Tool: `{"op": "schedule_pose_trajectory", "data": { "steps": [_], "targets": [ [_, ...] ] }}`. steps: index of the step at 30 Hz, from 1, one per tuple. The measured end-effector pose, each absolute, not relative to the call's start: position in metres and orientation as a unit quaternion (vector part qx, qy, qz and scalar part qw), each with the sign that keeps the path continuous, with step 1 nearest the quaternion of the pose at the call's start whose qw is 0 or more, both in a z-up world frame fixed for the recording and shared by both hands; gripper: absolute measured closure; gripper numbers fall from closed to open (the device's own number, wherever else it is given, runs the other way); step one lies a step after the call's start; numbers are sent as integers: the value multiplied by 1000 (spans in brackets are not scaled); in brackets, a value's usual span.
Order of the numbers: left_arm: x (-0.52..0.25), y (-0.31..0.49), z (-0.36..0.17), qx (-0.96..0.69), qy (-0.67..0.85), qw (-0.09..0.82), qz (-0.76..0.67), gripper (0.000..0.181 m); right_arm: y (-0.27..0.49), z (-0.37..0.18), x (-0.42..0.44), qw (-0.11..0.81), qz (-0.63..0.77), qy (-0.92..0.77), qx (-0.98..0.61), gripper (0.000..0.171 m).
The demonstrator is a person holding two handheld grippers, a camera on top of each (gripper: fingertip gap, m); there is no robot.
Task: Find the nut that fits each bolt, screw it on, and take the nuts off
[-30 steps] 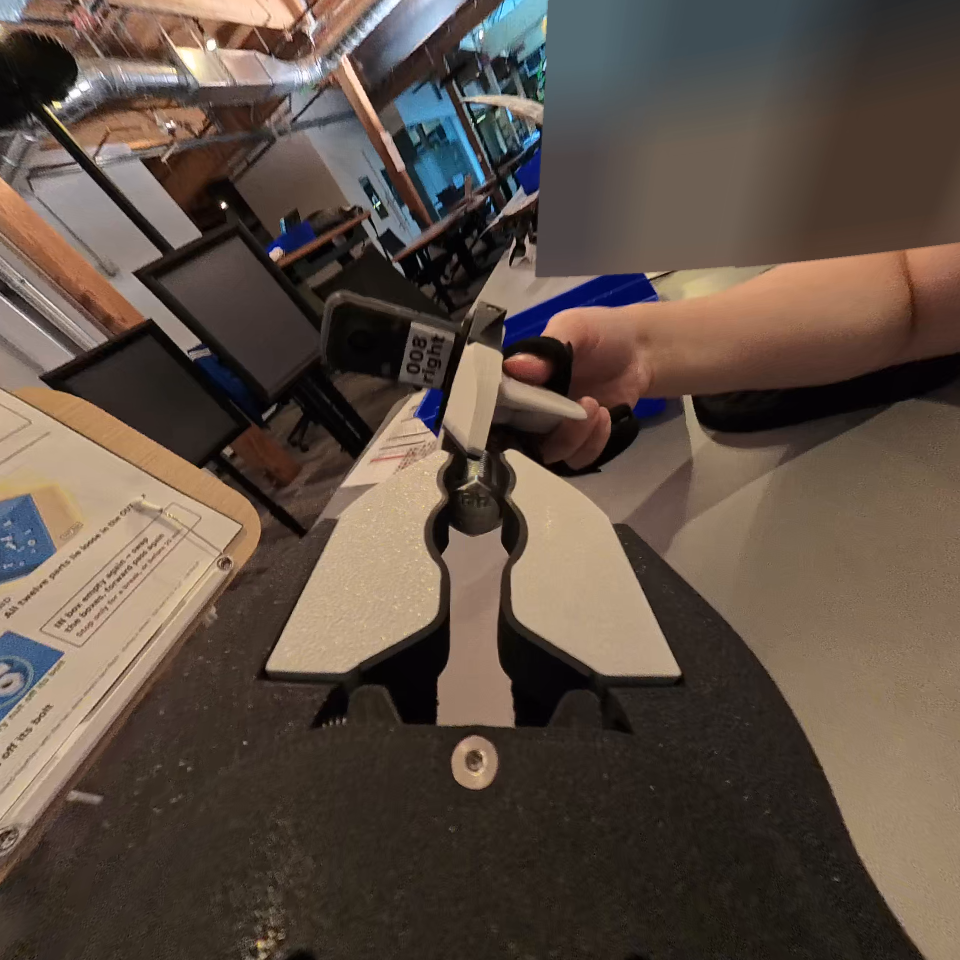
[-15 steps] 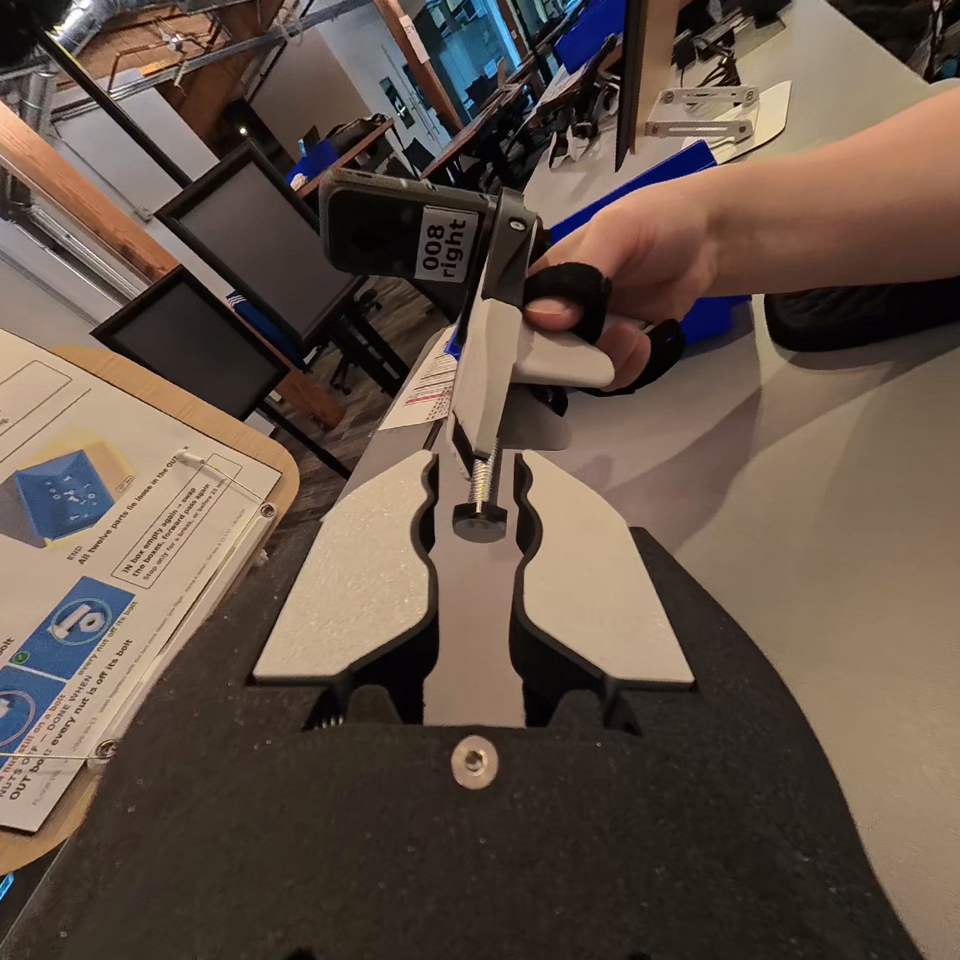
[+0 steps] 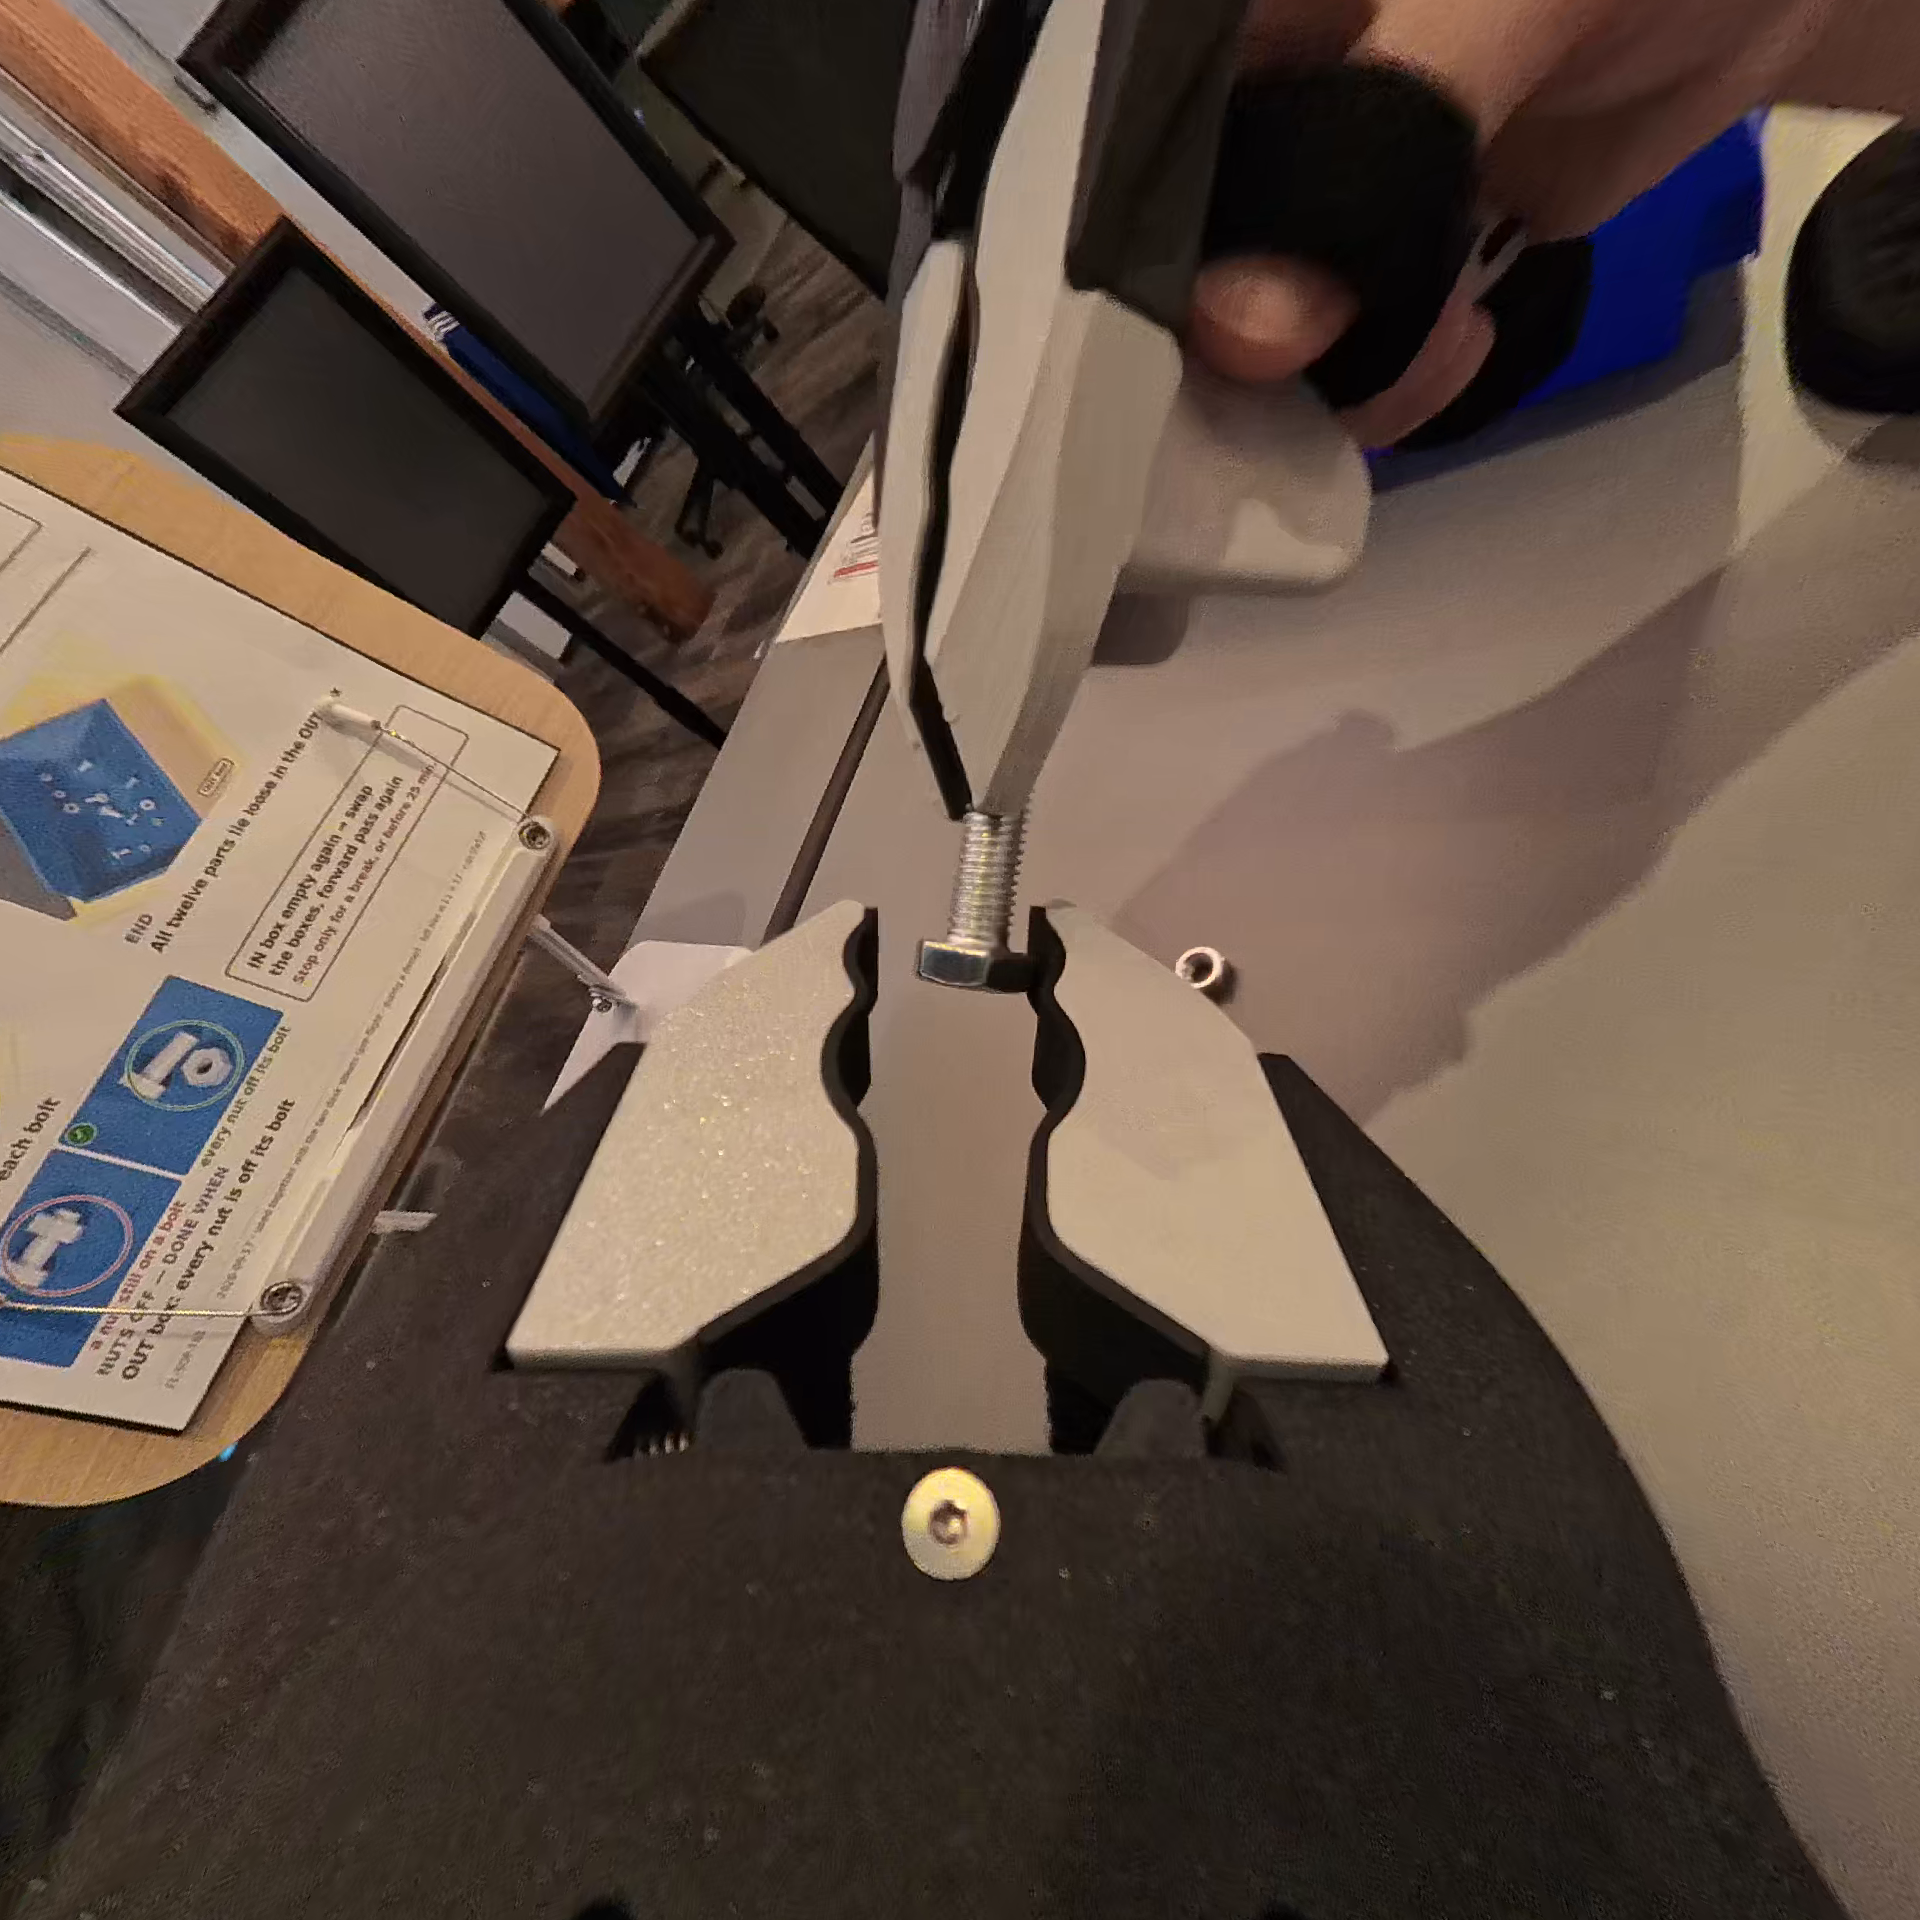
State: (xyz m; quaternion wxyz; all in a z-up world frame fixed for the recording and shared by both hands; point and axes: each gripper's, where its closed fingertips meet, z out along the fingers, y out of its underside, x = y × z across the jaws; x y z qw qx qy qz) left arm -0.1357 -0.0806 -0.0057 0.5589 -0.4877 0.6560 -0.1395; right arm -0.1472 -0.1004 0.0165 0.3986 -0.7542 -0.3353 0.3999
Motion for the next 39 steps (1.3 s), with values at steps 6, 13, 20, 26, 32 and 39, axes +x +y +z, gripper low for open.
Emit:
{"op": "schedule_pose_trajectory", "data": {
  "steps": [6, 13, 20, 26, 32, 39],
  "targets": [
    [-132, -83, -11, -486, 660, 555, -138, 163, -101, 12, -147, 410, 330, -347, -776, 163],
    [-128, -82, -22, -486, 665, 554, -117, 165, -99, 5, -145, 409, 285, -355, -791, 163],
    [-126, -79, -21, -488, 654, 569, -99, 165, -97, 6, -142, 409, 289, -343, -795, 163],
    [-124, -78, -15, -482, 642, 591, -80, 165, -98, 11, -140, 407, 312, -329, -793, 163],
    [-124, -75, -18, -480, 641, 596, -55, 165, -96, 7, -139, 404, 305, -324, -799, 164],
    [-124, -85, -9, -490, 632, 586, -134, 165, -102, 24, -144, 433, 330, -361, -757, 162]
  ]
}}
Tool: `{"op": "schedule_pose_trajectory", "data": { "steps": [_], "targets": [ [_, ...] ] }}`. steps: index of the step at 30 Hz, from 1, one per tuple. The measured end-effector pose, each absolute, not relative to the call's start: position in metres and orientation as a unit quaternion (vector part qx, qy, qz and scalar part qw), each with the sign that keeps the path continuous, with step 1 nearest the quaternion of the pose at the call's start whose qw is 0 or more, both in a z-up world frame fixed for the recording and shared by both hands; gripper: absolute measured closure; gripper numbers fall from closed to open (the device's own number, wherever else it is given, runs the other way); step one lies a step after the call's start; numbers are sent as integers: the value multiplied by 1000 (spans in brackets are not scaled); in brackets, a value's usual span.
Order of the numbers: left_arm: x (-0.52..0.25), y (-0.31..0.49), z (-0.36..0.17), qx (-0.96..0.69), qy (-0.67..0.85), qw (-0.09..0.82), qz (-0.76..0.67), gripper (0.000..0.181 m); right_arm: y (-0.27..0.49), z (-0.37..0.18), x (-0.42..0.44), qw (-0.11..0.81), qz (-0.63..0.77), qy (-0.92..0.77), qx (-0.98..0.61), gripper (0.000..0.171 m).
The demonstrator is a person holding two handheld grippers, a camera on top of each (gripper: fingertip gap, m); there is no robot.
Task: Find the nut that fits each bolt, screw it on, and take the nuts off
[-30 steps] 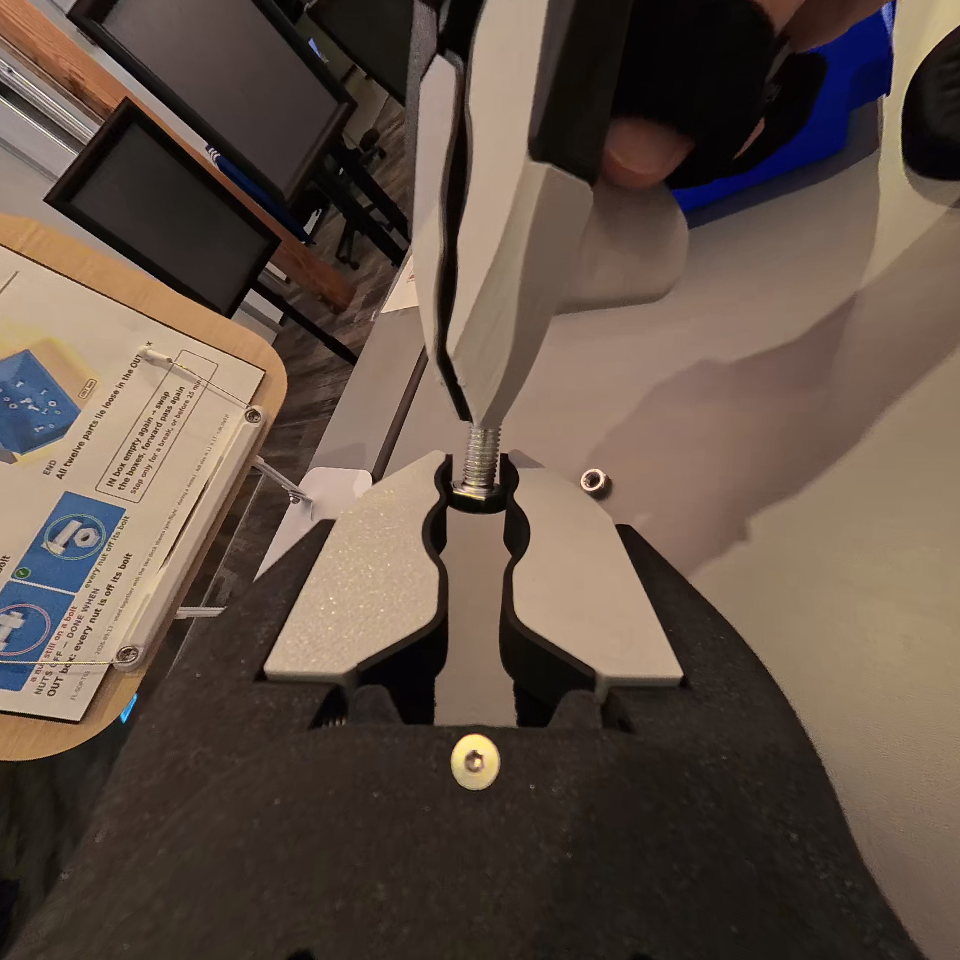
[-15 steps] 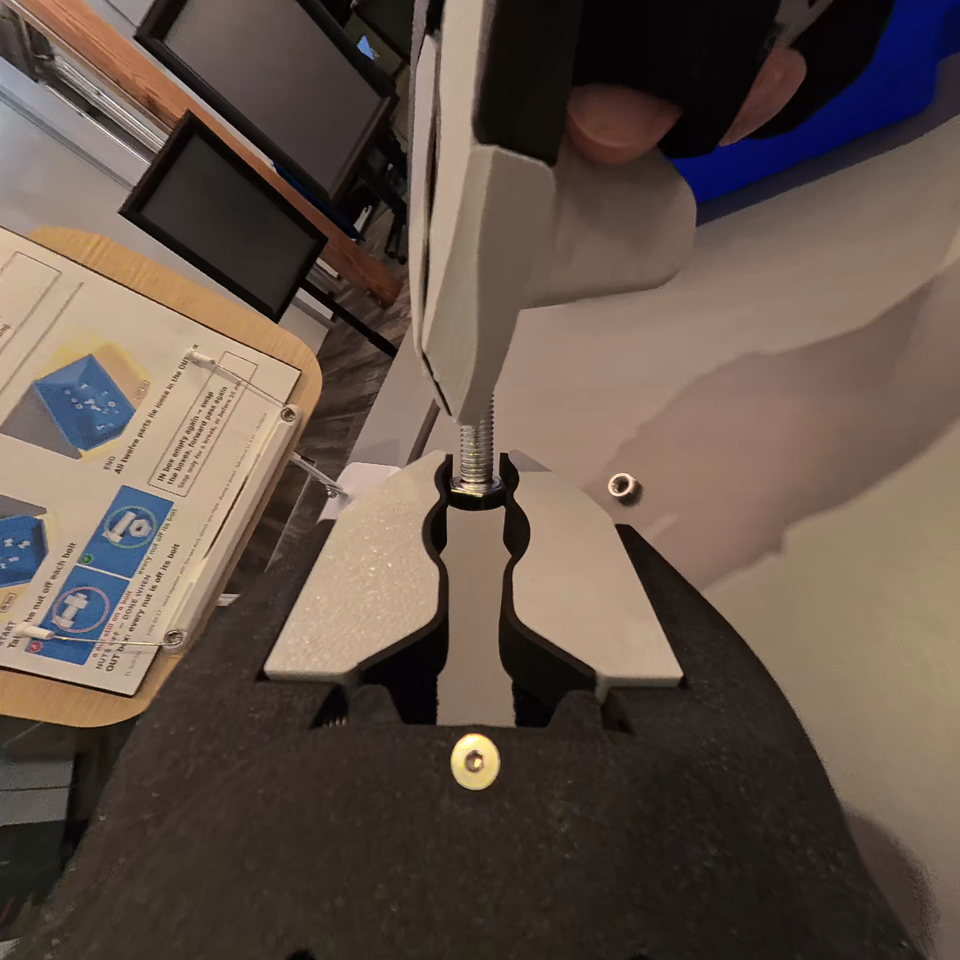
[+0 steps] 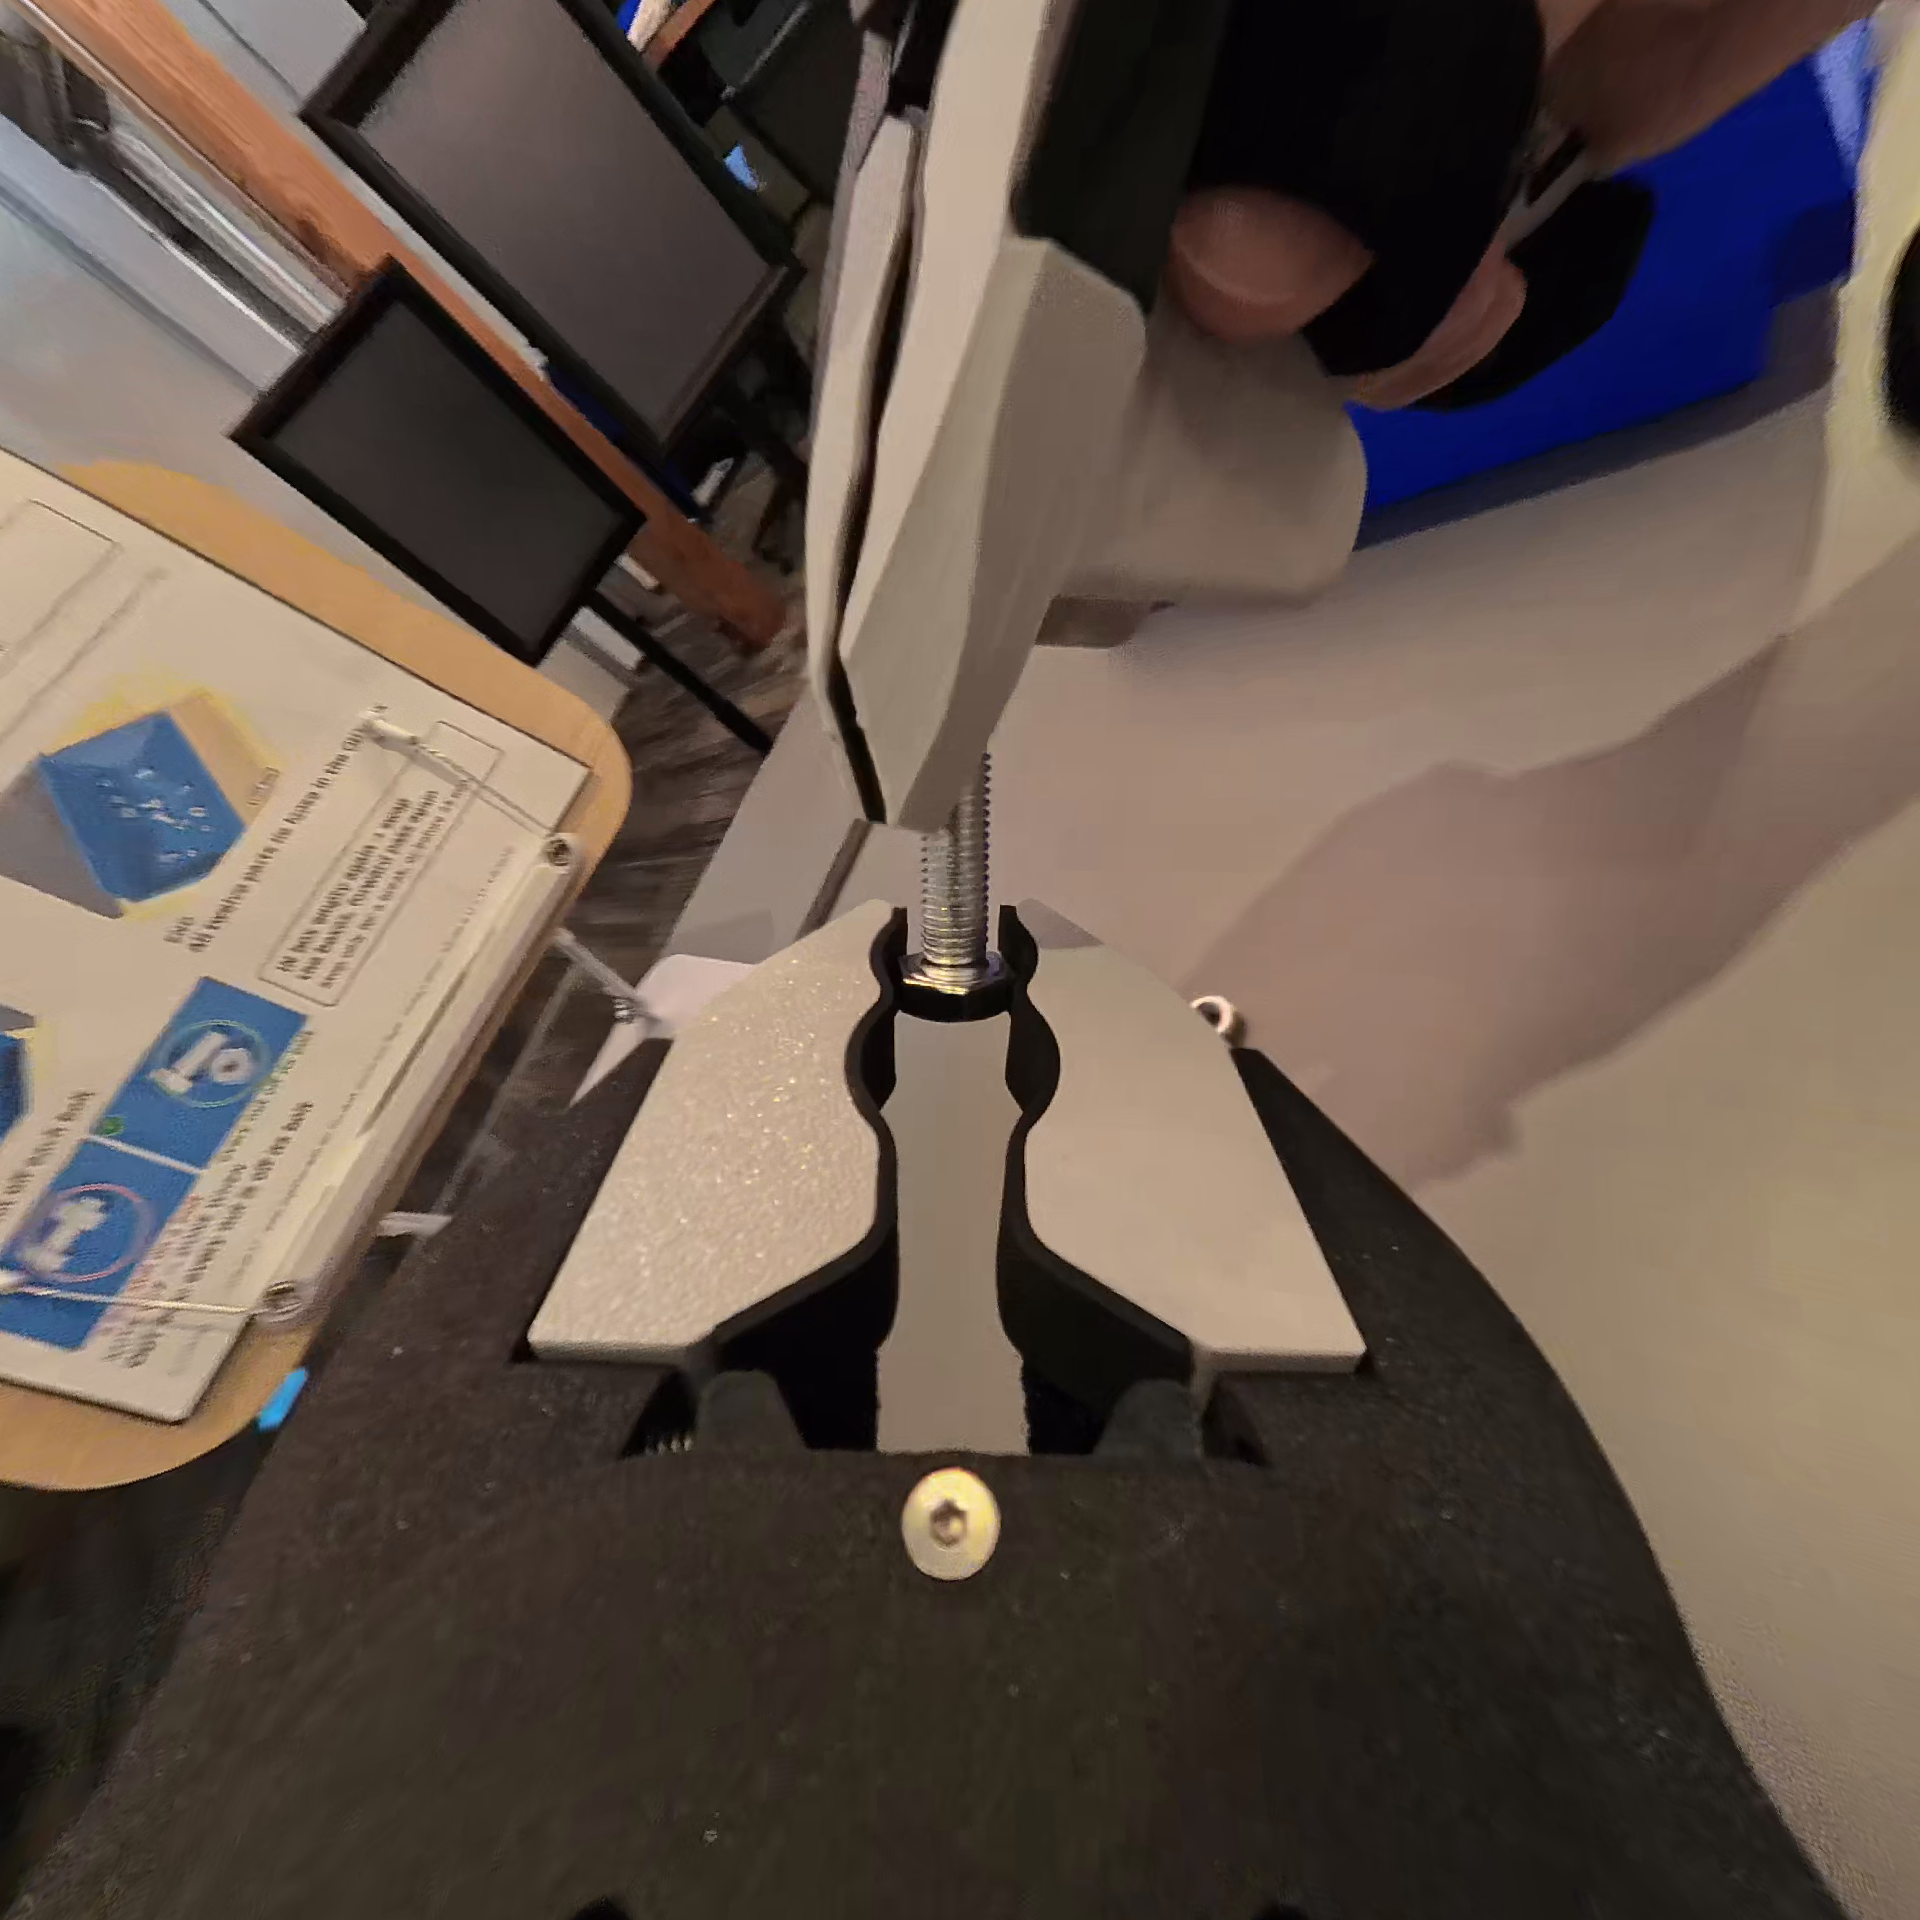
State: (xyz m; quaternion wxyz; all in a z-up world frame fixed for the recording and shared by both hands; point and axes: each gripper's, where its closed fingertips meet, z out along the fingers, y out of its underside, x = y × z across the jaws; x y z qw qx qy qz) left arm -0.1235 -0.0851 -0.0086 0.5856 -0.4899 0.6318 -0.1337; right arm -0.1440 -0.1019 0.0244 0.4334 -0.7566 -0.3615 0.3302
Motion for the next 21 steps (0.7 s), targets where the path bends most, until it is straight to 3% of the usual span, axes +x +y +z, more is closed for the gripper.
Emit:
{"op": "schedule_pose_trajectory", "data": {
  "steps": [7, 15, 21],
  "targets": [
    [-123, -104, 5, -496, 609, 543, -298, 165, -112, 59, -136, 521, 315, -449, -654, 143],
    [-127, -136, 33, -450, 596, 511, -425, 165, -144, 65, -155, 527, 369, -519, -562, 145],
    [-124, -145, 28, -437, 614, 507, -418, 165, -145, 57, -163, 533, 322, -541, -565, 162]
  ]
}}
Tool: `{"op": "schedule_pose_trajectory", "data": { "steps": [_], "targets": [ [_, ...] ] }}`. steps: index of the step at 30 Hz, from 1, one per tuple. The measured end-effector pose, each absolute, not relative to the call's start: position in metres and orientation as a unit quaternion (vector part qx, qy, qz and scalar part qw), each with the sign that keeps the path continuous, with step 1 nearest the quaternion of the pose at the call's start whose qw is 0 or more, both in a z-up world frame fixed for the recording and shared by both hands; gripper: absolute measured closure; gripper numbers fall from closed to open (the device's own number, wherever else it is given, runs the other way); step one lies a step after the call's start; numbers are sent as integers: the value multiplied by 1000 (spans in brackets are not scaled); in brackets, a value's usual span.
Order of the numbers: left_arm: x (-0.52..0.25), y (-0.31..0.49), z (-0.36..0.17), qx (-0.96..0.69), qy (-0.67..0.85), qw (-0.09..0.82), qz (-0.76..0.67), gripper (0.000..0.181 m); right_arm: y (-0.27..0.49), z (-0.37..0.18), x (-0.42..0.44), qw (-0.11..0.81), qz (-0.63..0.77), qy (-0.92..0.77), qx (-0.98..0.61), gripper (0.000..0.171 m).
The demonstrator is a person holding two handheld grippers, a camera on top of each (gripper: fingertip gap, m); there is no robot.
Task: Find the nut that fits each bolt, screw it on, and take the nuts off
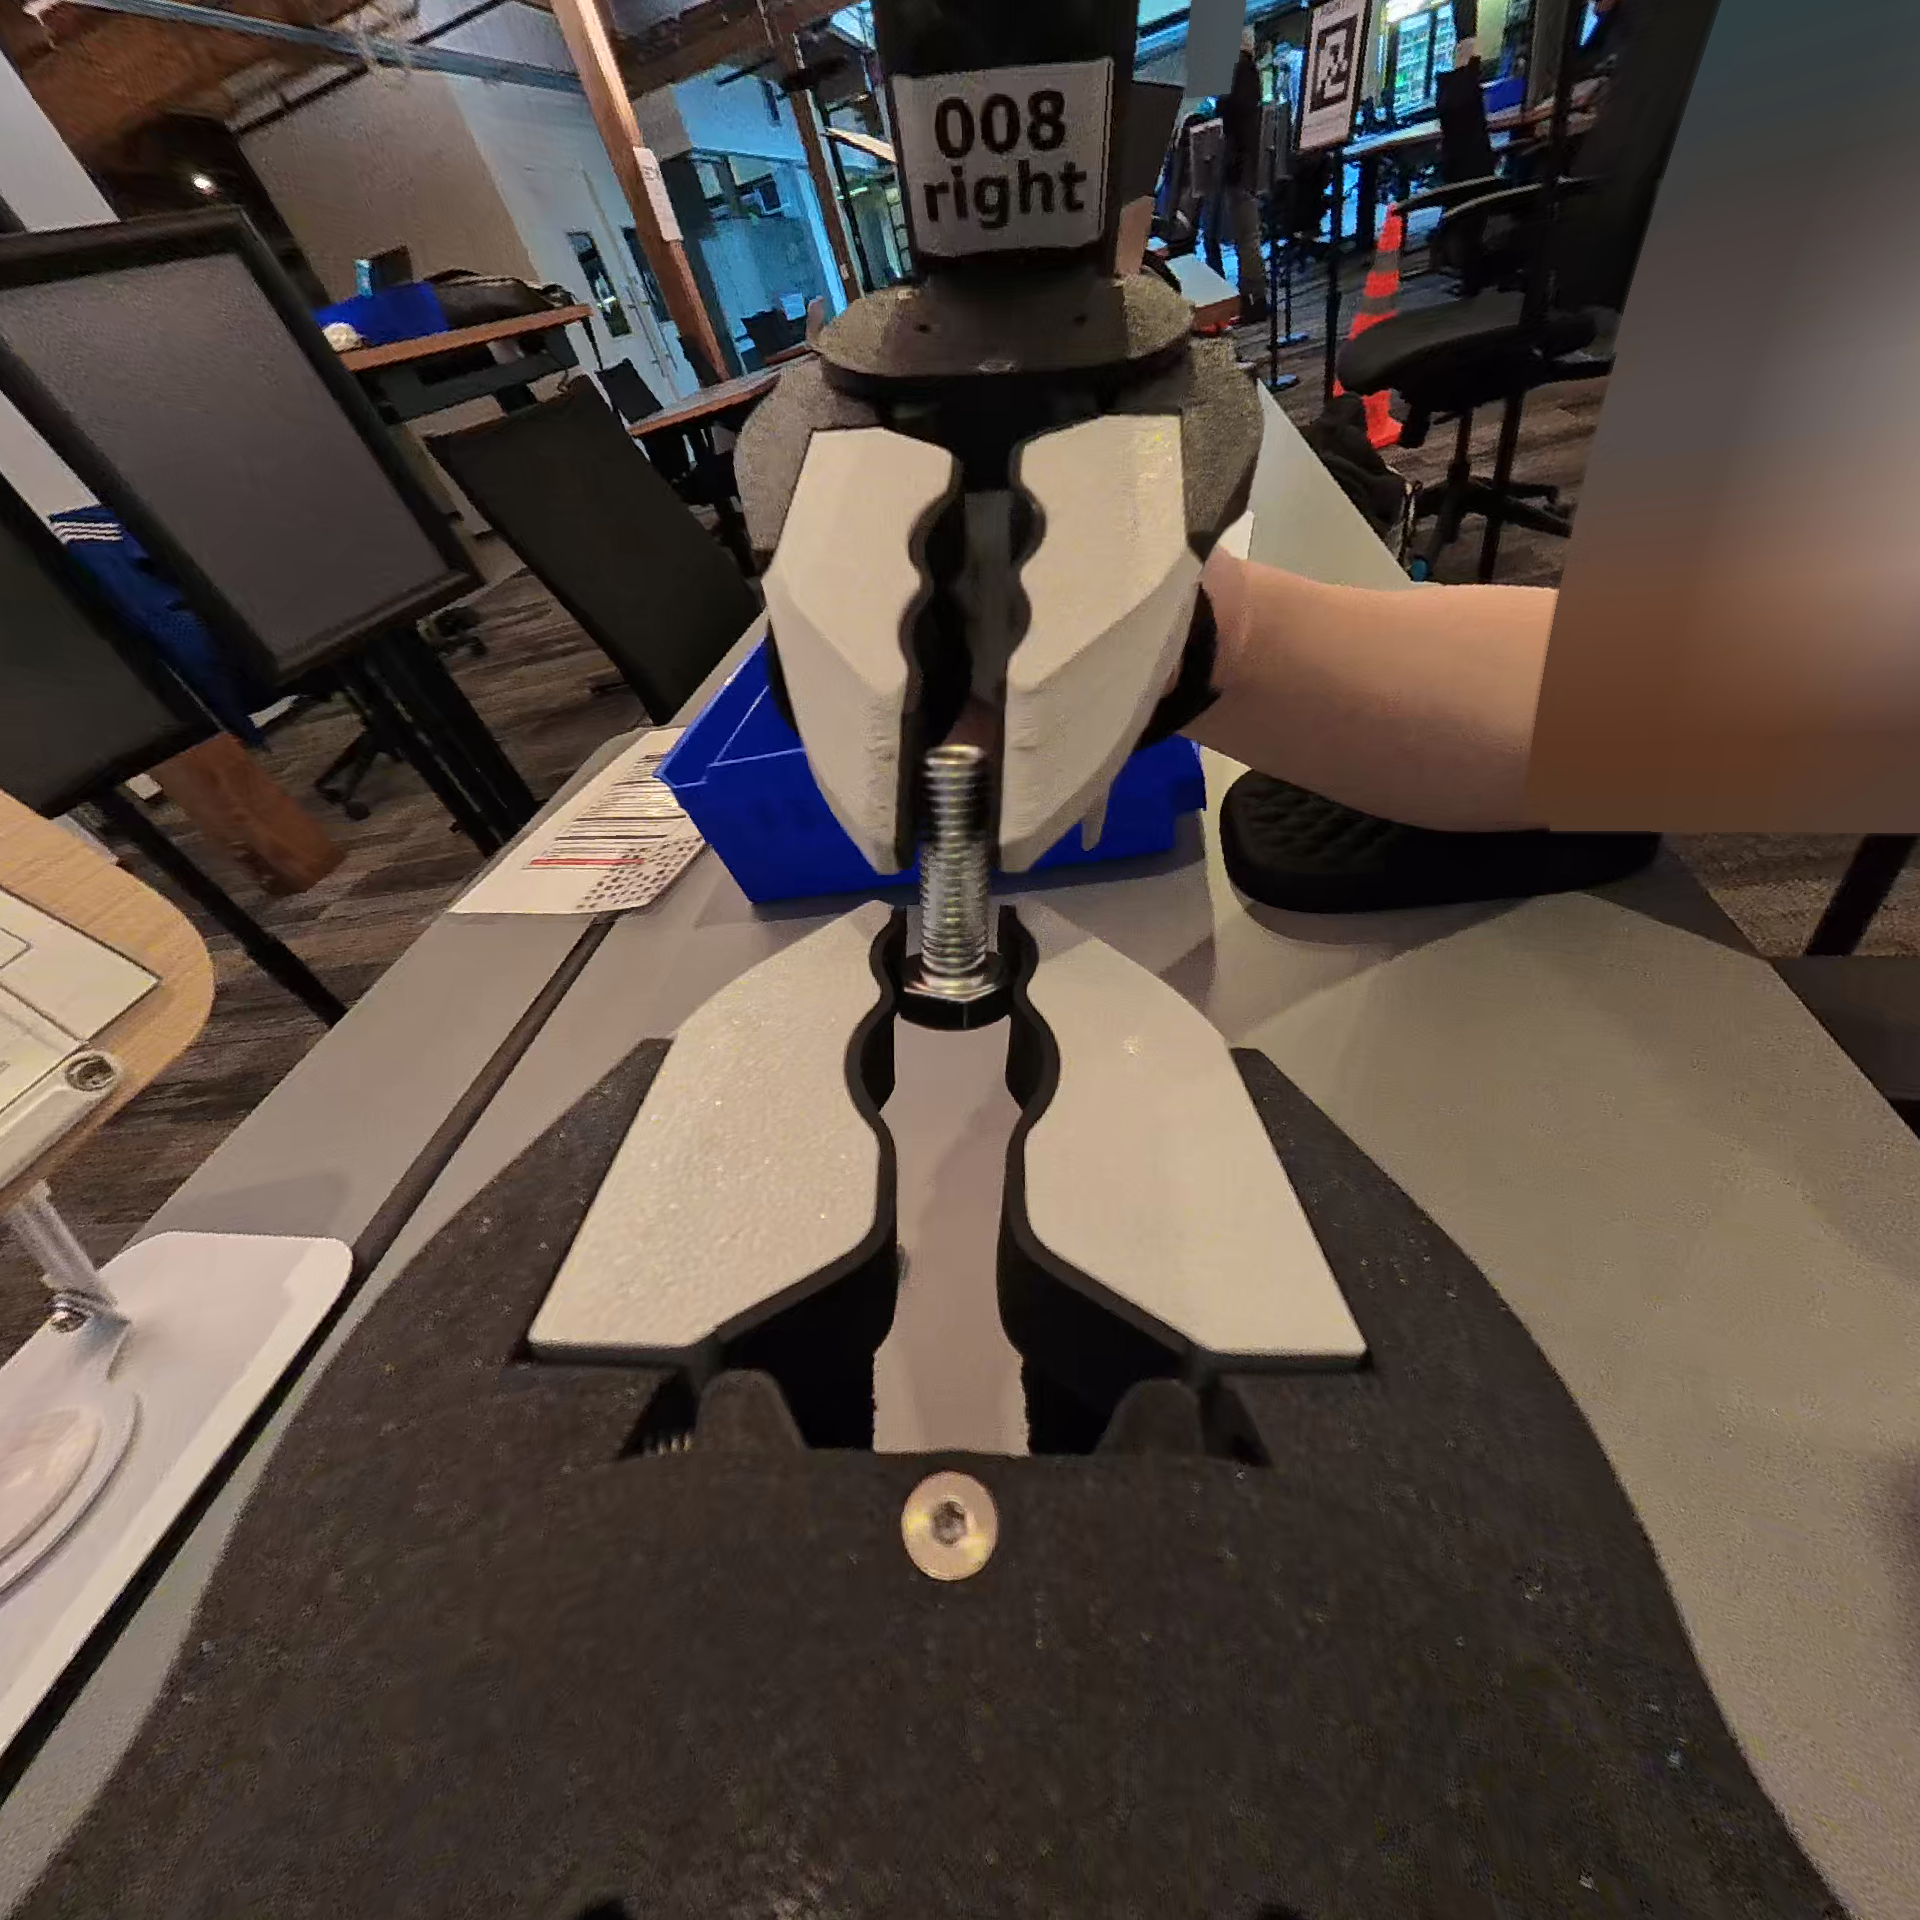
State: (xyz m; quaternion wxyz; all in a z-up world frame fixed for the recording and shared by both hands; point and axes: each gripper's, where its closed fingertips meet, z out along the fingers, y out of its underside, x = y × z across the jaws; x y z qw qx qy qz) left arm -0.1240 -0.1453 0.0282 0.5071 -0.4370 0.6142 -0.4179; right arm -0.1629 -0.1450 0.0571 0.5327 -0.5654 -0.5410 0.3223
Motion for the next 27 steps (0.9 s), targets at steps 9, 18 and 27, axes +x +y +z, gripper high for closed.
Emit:
{"op": "schedule_pose_trajectory", "data": {
  "steps": [9, 18, 27],
  "targets": [
    [-124, -142, 31, -437, 608, 526, -402, 165, -141, 59, -166, 537, 325, -521, -578, 162],
    [-124, -141, 31, -441, 607, 527, -400, 167, -141, 63, -165, 548, 326, -517, -570, 162],
    [-123, -141, 30, -441, 609, 527, -396, 167, -143, 63, -165, 542, 330, -521, -571, 162]
  ]
}}
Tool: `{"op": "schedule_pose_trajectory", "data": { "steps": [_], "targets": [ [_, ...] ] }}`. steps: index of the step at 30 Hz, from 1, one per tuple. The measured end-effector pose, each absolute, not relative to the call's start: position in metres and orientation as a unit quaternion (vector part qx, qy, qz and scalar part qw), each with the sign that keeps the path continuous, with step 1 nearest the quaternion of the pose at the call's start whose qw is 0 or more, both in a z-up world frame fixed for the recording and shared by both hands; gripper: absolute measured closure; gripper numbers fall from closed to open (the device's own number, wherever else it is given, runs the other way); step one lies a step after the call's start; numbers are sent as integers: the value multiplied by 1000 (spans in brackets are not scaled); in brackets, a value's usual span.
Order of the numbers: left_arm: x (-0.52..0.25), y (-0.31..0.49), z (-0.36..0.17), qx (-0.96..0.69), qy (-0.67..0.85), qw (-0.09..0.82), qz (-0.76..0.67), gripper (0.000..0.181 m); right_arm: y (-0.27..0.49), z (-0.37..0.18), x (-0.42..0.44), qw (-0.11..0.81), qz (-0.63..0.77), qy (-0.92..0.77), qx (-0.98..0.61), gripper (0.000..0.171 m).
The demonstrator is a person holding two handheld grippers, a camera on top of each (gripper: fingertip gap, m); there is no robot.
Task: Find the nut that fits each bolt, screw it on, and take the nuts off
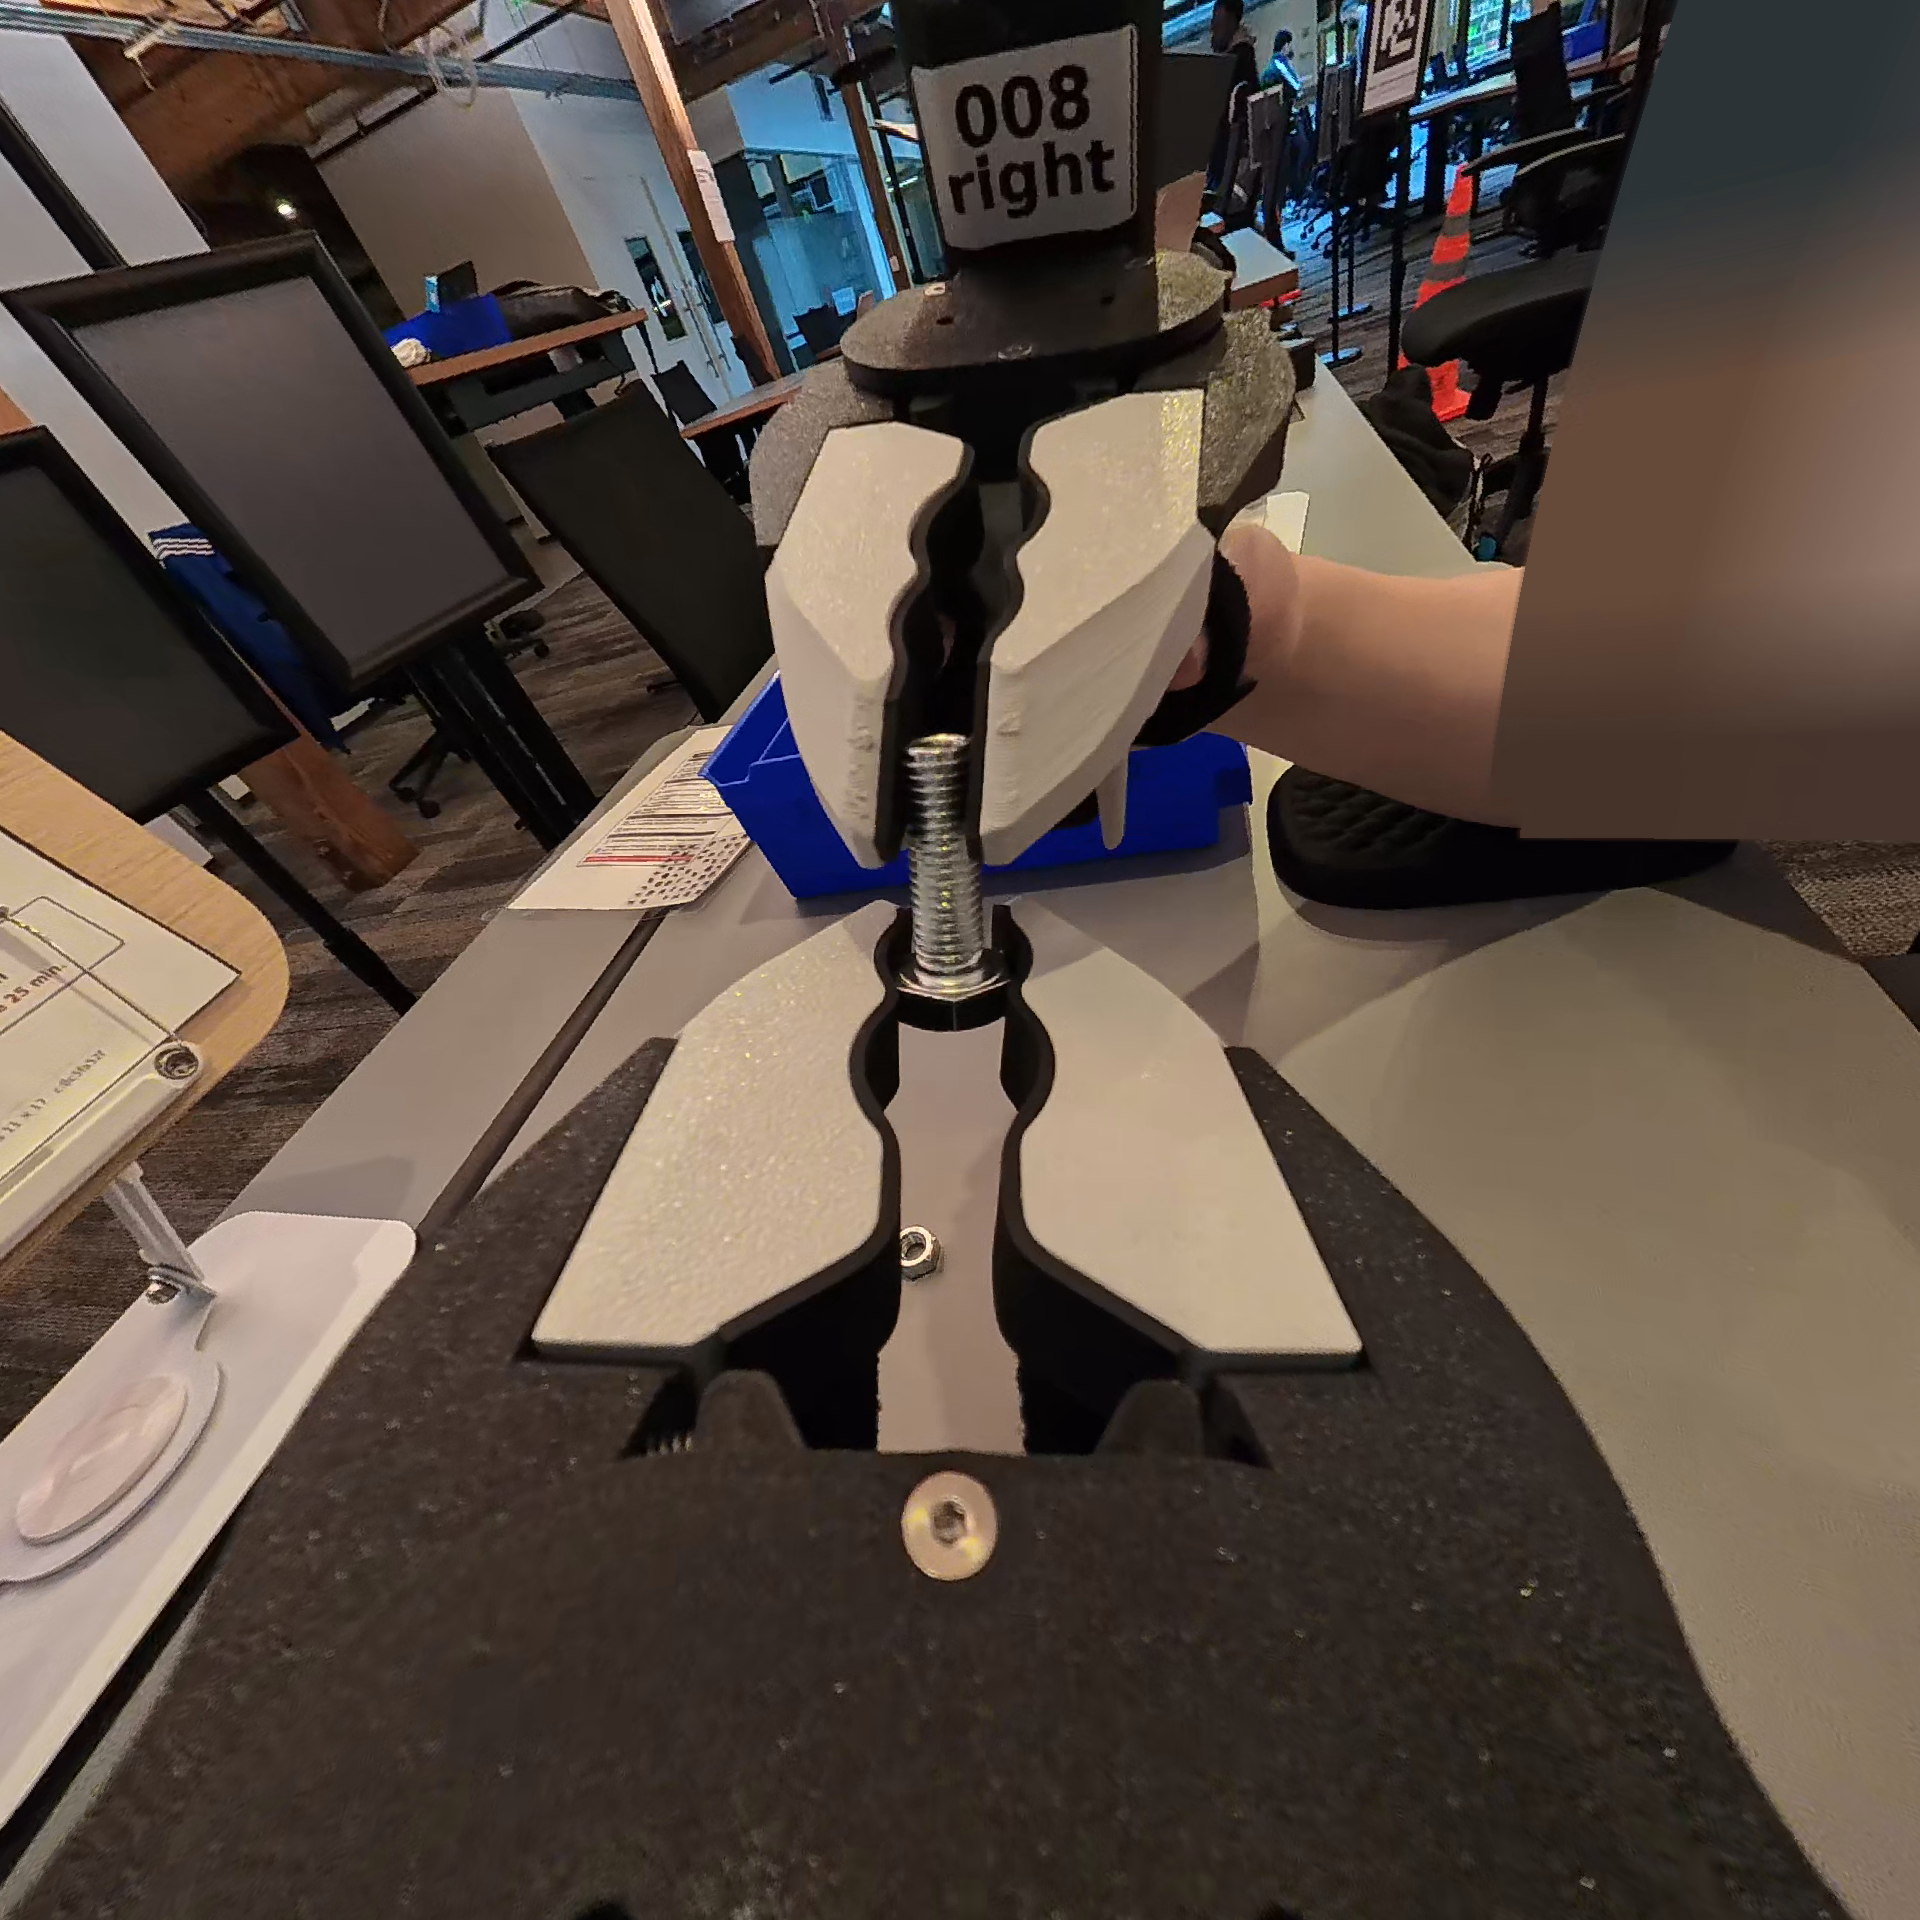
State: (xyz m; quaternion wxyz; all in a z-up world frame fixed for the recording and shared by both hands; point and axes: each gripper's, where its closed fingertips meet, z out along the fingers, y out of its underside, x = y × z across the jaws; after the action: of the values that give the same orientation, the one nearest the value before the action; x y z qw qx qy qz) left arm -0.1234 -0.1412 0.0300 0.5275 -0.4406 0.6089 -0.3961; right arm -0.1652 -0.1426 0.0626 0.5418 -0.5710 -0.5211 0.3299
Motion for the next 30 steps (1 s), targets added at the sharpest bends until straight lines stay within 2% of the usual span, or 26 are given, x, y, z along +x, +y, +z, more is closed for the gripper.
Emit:
{"op": "schedule_pose_trajectory", "data": {
  "steps": [1, 4, 8, 11, 13, 17, 21, 24, 30],
  "targets": [
    [-123, -141, 31, -440, 607, 530, -396, 167, -143, 63, -165, 544, 329, -521, -569, 162],
    [-125, -137, 32, -440, 604, 540, -387, 167, -144, 71, -161, 551, 334, -516, -564, 145],
    [-134, -116, 37, -459, 585, 551, -380, 167, -132, 67, -140, 531, 324, -502, -601, 147],
    [-145, -93, 41, -481, 563, 559, -373, 167, -110, 7, -112, 393, 275, -481, -734, 148],
    [-152, -82, 45, -490, 551, 566, -369, 167, -97, -32, -100, 345, 217, -487, -772, 156],
    [-160, -71, 49, -499, 544, 570, -361, 167, -83, -108, -86, 238, 130, -517, -812, 152],
    [-160, -73, 45, -499, 557, 556, -363, 167, -78, -137, -91, 236, 78, -584, -773, 147],
    [-157, -76, 40, -496, 573, 539, -366, 167, -75, -141, -95, 254, 76, -610, -747, 146],
    [-160, -70, 39, -500, 577, 537, -359, 167, -66, -144, -80, 228, 91, -616, -748, 142]
  ]
}}
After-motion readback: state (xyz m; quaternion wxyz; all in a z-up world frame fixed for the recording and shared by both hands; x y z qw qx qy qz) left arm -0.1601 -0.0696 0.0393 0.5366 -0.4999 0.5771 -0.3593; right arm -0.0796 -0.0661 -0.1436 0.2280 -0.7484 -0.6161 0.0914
